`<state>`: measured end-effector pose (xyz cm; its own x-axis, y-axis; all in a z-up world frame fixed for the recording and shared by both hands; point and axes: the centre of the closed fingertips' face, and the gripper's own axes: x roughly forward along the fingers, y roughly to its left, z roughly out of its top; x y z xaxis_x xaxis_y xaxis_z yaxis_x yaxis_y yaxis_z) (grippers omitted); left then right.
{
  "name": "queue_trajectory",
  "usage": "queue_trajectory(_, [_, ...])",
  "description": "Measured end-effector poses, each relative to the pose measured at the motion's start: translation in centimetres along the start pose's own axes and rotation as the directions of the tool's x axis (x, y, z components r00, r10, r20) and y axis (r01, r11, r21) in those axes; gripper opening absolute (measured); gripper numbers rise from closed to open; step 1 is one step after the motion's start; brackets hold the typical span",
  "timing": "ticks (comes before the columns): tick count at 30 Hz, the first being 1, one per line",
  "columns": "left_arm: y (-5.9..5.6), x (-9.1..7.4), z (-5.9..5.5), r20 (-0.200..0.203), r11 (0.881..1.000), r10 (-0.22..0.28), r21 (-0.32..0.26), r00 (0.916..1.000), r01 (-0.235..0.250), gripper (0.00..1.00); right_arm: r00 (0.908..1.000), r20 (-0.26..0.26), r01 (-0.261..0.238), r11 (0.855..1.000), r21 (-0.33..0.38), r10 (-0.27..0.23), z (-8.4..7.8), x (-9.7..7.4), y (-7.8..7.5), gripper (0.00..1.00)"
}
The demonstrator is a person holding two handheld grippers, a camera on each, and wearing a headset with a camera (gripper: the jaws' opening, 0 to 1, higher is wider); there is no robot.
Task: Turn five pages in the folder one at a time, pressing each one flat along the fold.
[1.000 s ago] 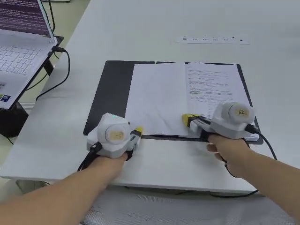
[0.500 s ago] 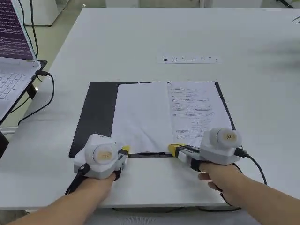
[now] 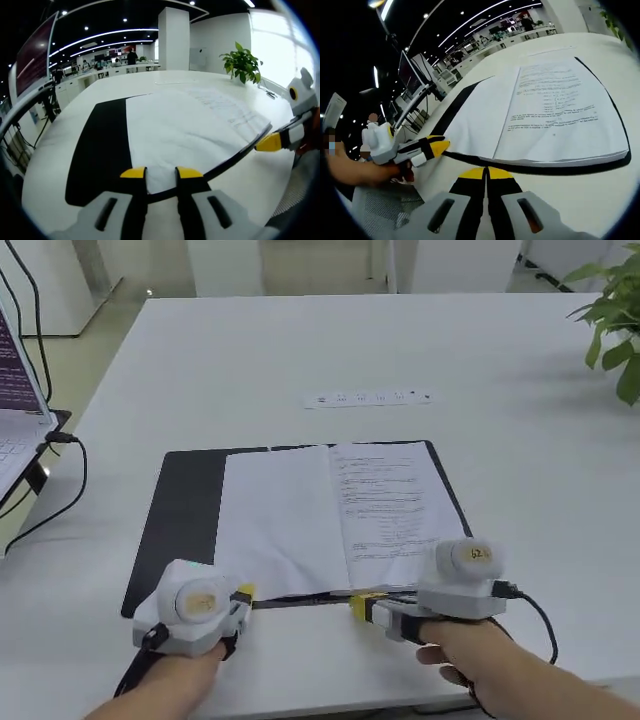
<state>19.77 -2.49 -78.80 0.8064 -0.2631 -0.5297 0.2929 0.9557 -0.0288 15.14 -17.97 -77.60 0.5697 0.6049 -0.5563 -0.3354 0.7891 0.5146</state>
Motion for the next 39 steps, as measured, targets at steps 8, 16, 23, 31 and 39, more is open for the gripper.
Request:
queue_trajectory(8, [0.1,0.1,0.1,-0.069,1.0,-0.002,-0.001,0.9976,0.002,0.21,0.9924,0.123,-0.014,0.994,0.111,0.0,2.9,-3.1,1.6,0.0])
queue_trajectory(16, [0.3,0.0,0.2,-0.186,0.989,-0.042,-0.146,0.9816,0.014,0.19,0.9822,0.175,0.041,0.988,0.151,-0.067,5.0,-6.2,1.1,0.0])
queue_trajectory(23, [-1.0,-2.1,3.4,-0.139,0.967,-0.089,-0.249,0.9863,0.052,0.18,0.9364,0.256,0.191,0.96,0.203,-0.24,8.1,-10.2,-2.3,0.0])
queue_trajectory(31, [-2.0,-5.5,6.3,-0.057,0.959,-0.105,-0.271,0.9929,0.086,0.26,0.9101,0.238,0.297,0.934,0.196,-0.339,7.9,-12.9,-5.1,0.0])
queue_trajectory(39, [-2.3,-8.6,7.8,-0.022,0.961,-0.079,-0.267,0.9966,0.07,0.39,0.8989,0.24,0.325,0.925,0.198,-0.367,7.2,-14.1,-6.7,0.2])
